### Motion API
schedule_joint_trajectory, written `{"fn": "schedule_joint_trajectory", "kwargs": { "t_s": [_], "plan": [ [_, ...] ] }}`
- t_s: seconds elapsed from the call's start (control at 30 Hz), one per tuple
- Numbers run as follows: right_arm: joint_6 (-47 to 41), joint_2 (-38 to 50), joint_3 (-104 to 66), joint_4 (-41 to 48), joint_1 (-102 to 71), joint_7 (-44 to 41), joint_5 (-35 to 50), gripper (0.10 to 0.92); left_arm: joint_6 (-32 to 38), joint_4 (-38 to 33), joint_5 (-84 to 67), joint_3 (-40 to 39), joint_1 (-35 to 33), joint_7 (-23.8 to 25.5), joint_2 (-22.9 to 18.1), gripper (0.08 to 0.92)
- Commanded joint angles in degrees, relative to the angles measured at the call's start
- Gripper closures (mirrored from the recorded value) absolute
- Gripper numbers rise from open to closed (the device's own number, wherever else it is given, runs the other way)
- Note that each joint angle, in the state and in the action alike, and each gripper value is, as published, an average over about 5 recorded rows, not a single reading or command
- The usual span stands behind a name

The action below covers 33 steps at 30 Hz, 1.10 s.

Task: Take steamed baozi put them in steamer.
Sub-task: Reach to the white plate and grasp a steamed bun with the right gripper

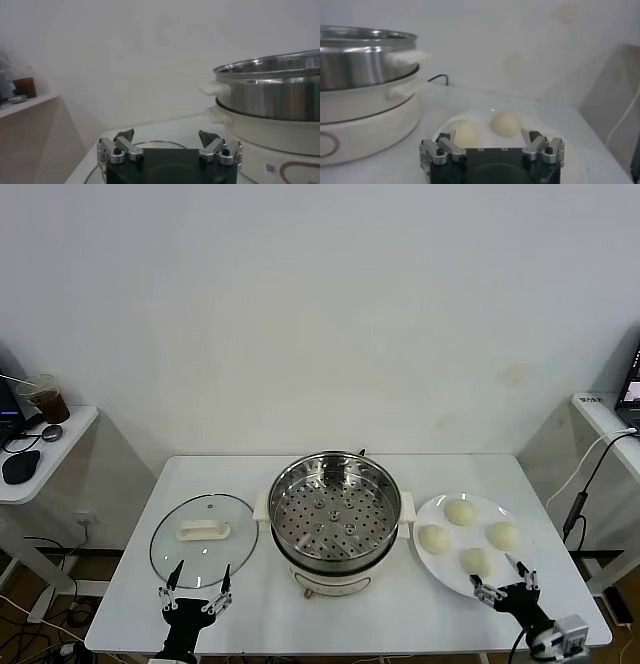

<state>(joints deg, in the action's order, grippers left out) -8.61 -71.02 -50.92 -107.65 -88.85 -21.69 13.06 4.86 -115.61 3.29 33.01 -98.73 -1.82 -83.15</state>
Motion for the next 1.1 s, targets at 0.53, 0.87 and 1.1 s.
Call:
{"fn": "schedule_joint_trajectory", "kwargs": {
  "t_s": [0.53, 0.87, 1.1],
  "plan": [
    [-5.47, 36.76, 25.06, 27.68, 50.57, -36.07, -32.48, 0.203, -1.82, -2.47, 1.28, 0.02, 0.84, -0.34, -0.91, 0.177],
    [3.11, 37.01, 68.11, 38.55, 80.88, -46.38, -35.86, 0.203, -1.84, -3.73, 0.76, 0.38, 0.3, -0.56, -1.47, 0.177],
    [10.57, 26.01, 72.39, 49.87, 82.84, -46.56, -39.75, 0.203, -1.79, -4.28, 0.3, 0.67, -0.91, -0.89, -2.01, 0.177]
  ]
}}
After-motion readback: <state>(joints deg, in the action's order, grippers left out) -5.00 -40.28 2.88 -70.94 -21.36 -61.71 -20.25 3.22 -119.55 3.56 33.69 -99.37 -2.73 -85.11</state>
